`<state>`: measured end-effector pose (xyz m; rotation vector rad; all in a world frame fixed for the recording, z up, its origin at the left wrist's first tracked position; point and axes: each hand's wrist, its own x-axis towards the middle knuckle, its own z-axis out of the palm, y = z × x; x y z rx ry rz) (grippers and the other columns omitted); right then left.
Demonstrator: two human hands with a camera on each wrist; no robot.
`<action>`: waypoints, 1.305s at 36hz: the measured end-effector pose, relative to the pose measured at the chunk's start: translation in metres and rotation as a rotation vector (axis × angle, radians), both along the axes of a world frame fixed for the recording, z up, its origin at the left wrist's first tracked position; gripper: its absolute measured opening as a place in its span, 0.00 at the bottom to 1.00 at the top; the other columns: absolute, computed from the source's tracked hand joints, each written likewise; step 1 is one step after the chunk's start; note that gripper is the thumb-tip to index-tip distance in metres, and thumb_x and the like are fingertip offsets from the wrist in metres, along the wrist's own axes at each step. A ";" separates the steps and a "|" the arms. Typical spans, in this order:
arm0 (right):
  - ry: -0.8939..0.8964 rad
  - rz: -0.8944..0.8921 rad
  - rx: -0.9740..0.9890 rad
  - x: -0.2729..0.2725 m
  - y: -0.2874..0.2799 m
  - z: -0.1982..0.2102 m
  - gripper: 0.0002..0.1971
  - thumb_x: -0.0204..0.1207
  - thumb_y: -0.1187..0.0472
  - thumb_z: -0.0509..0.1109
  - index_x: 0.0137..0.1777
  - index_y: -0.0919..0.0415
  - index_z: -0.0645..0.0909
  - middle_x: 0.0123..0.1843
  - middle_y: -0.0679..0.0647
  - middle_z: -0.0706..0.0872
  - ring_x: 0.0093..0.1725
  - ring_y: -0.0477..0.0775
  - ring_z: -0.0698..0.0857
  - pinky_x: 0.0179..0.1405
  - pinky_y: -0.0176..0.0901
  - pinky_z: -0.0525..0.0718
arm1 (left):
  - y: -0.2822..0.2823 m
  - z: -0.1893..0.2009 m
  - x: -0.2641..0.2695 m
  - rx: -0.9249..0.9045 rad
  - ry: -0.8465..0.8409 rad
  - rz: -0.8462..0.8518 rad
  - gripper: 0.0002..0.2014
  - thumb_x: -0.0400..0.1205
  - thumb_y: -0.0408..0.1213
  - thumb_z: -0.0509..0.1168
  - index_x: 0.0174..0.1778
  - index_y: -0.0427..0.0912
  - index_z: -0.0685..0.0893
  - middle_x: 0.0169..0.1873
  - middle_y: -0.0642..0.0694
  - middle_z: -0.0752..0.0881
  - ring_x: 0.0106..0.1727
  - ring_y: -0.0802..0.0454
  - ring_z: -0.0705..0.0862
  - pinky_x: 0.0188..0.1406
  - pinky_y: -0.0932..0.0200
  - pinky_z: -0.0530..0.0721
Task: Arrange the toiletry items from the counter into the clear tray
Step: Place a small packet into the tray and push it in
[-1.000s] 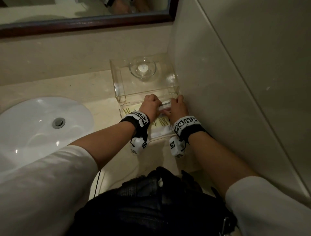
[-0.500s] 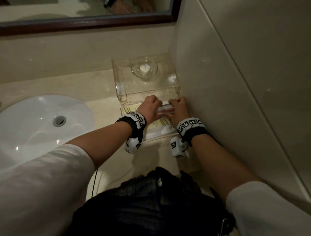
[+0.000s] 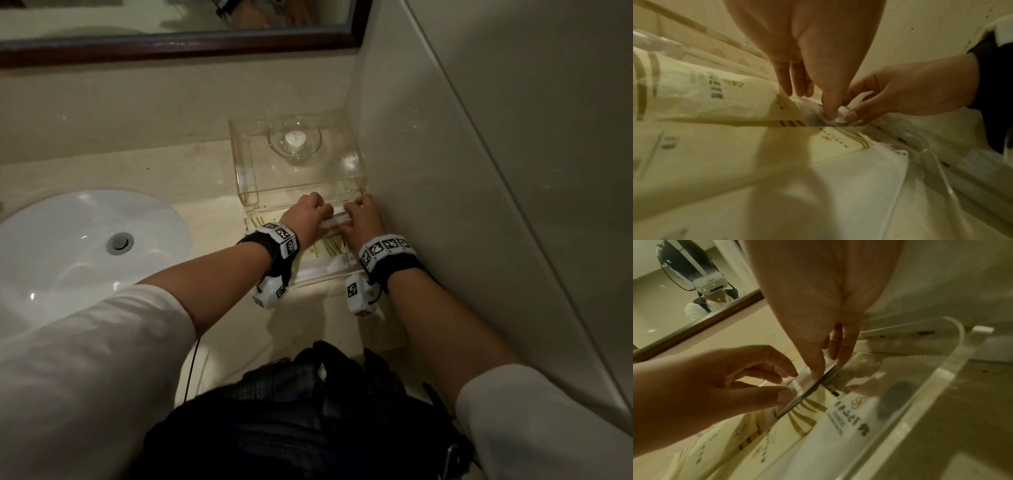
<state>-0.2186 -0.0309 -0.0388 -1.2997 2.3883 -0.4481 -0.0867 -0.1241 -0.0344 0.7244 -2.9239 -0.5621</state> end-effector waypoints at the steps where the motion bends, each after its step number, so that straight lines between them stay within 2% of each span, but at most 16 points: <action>1: 0.017 0.004 0.011 0.000 0.000 0.000 0.23 0.74 0.67 0.70 0.70 0.66 0.75 0.73 0.61 0.66 0.65 0.60 0.78 0.71 0.47 0.75 | 0.001 0.001 0.000 0.003 -0.005 -0.002 0.24 0.77 0.57 0.65 0.59 0.40 0.80 0.57 0.38 0.77 0.56 0.40 0.76 0.47 0.48 0.83; 8: 0.083 0.024 0.050 0.004 -0.002 0.001 0.18 0.75 0.68 0.68 0.65 0.66 0.78 0.71 0.62 0.66 0.62 0.62 0.78 0.68 0.51 0.76 | 0.000 0.000 -0.004 0.052 -0.069 -0.002 0.27 0.79 0.56 0.64 0.66 0.40 0.76 0.59 0.36 0.76 0.58 0.38 0.76 0.54 0.45 0.80; 13: 0.087 0.028 0.073 0.002 -0.004 0.001 0.15 0.74 0.68 0.67 0.61 0.65 0.79 0.69 0.61 0.66 0.60 0.63 0.79 0.66 0.53 0.78 | -0.001 0.003 -0.008 0.064 -0.093 -0.008 0.29 0.78 0.57 0.64 0.67 0.38 0.75 0.60 0.36 0.76 0.59 0.38 0.76 0.57 0.46 0.79; 16: 0.075 0.027 0.073 0.002 -0.004 0.000 0.16 0.74 0.67 0.68 0.62 0.65 0.79 0.69 0.62 0.66 0.60 0.63 0.78 0.67 0.52 0.77 | -0.001 0.003 -0.008 0.008 -0.103 -0.013 0.30 0.78 0.58 0.64 0.66 0.37 0.76 0.59 0.35 0.76 0.59 0.37 0.76 0.55 0.46 0.79; 18: 0.069 0.025 0.068 0.001 -0.004 0.000 0.17 0.73 0.66 0.70 0.62 0.65 0.79 0.68 0.62 0.66 0.60 0.63 0.78 0.67 0.51 0.77 | 0.000 0.005 -0.008 -0.079 -0.142 0.014 0.33 0.77 0.63 0.61 0.64 0.36 0.76 0.58 0.35 0.77 0.59 0.37 0.76 0.54 0.46 0.76; 20: 0.063 0.025 0.066 0.001 -0.004 0.000 0.17 0.72 0.67 0.71 0.61 0.65 0.79 0.68 0.62 0.67 0.59 0.63 0.79 0.66 0.49 0.78 | 0.001 0.008 -0.009 -0.164 -0.198 0.052 0.37 0.75 0.68 0.57 0.62 0.35 0.77 0.57 0.36 0.78 0.60 0.37 0.75 0.56 0.48 0.75; 22: 0.061 0.026 0.070 0.001 -0.004 0.001 0.16 0.72 0.67 0.72 0.60 0.66 0.79 0.68 0.62 0.66 0.57 0.63 0.80 0.65 0.49 0.78 | 0.001 0.010 -0.010 -0.195 -0.239 0.067 0.38 0.75 0.69 0.56 0.62 0.35 0.77 0.58 0.36 0.79 0.61 0.38 0.74 0.59 0.48 0.74; 26: 0.077 0.018 0.096 0.002 -0.006 0.002 0.17 0.71 0.66 0.72 0.60 0.66 0.78 0.69 0.63 0.66 0.56 0.64 0.81 0.64 0.52 0.80 | 0.000 0.009 -0.014 -0.229 -0.312 0.077 0.32 0.78 0.63 0.60 0.63 0.37 0.76 0.60 0.36 0.79 0.63 0.39 0.74 0.60 0.49 0.73; 29: 0.097 0.013 0.119 0.003 -0.007 0.004 0.18 0.72 0.66 0.71 0.62 0.67 0.78 0.70 0.63 0.65 0.57 0.65 0.81 0.64 0.52 0.80 | 0.000 0.012 -0.016 -0.280 -0.388 0.066 0.26 0.82 0.55 0.59 0.65 0.37 0.76 0.62 0.37 0.79 0.66 0.39 0.72 0.62 0.50 0.72; 33: 0.097 0.008 0.134 0.005 -0.008 0.006 0.19 0.72 0.66 0.72 0.63 0.67 0.77 0.71 0.63 0.65 0.57 0.65 0.81 0.65 0.53 0.79 | 0.002 0.016 -0.016 -0.260 -0.446 0.078 0.24 0.82 0.50 0.60 0.68 0.37 0.74 0.65 0.38 0.76 0.68 0.40 0.70 0.64 0.51 0.72; 36: 0.102 -0.012 0.117 0.006 -0.007 0.007 0.19 0.72 0.67 0.72 0.63 0.66 0.77 0.70 0.62 0.65 0.58 0.65 0.81 0.65 0.53 0.80 | 0.001 0.017 -0.014 -0.185 -0.383 0.102 0.27 0.80 0.51 0.64 0.68 0.37 0.72 0.65 0.38 0.75 0.67 0.40 0.71 0.63 0.50 0.72; 38: 0.098 -0.024 0.095 0.007 -0.006 0.007 0.18 0.73 0.68 0.70 0.64 0.65 0.75 0.70 0.62 0.66 0.57 0.65 0.81 0.64 0.52 0.80 | 0.000 0.019 -0.011 -0.142 -0.304 0.090 0.32 0.76 0.56 0.67 0.68 0.37 0.71 0.63 0.38 0.75 0.65 0.39 0.72 0.61 0.49 0.73; 41: 0.093 -0.030 0.093 0.008 -0.005 0.010 0.20 0.73 0.69 0.70 0.65 0.65 0.74 0.70 0.62 0.65 0.57 0.64 0.81 0.64 0.50 0.79 | -0.001 0.022 -0.006 -0.106 -0.221 0.068 0.35 0.74 0.61 0.66 0.67 0.37 0.72 0.62 0.37 0.76 0.62 0.38 0.74 0.59 0.47 0.74; 44: 0.106 -0.037 0.100 0.006 -0.004 0.013 0.22 0.73 0.69 0.70 0.67 0.67 0.72 0.70 0.62 0.64 0.60 0.63 0.79 0.66 0.49 0.77 | -0.002 0.020 -0.002 -0.049 -0.164 0.076 0.35 0.74 0.61 0.66 0.66 0.36 0.74 0.61 0.37 0.77 0.62 0.38 0.75 0.59 0.47 0.76; 47: 0.103 -0.037 0.095 0.004 -0.004 0.016 0.25 0.73 0.70 0.70 0.70 0.68 0.70 0.71 0.63 0.62 0.61 0.62 0.78 0.69 0.47 0.75 | -0.002 0.020 0.001 -0.009 -0.133 0.087 0.32 0.75 0.56 0.68 0.67 0.36 0.74 0.62 0.37 0.77 0.62 0.39 0.75 0.59 0.48 0.76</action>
